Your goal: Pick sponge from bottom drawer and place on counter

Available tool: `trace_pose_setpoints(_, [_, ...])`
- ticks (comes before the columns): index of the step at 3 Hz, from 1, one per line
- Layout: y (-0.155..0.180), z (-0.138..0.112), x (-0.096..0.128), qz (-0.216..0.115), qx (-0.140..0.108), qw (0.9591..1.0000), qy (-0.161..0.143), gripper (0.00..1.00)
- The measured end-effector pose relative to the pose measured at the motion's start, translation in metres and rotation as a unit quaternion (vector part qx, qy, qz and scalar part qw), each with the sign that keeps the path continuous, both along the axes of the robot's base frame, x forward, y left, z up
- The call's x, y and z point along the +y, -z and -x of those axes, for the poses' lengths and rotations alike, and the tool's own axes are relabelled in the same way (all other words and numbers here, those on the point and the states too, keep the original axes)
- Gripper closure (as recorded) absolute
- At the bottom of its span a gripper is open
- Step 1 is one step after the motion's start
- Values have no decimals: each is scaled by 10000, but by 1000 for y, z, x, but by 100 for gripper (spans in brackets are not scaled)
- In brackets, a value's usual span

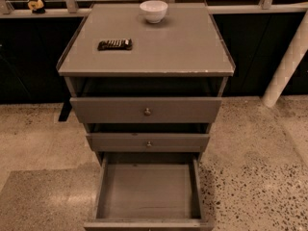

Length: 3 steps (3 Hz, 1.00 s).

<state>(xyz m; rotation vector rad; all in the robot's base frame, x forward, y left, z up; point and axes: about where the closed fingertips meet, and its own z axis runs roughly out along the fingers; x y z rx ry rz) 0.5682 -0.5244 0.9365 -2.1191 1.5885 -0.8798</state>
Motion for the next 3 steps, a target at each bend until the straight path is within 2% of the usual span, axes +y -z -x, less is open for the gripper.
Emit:
trace_pose_setpoints(1, [24, -9, 18, -161, 247, 9989, -377, 100])
trace_pose_setpoints(2, [48, -18, 58, -262, 529, 9930, -1021, 100])
trace_pose_setpoints(3, [63, -28, 115, -331, 699, 9809, -1784, 100])
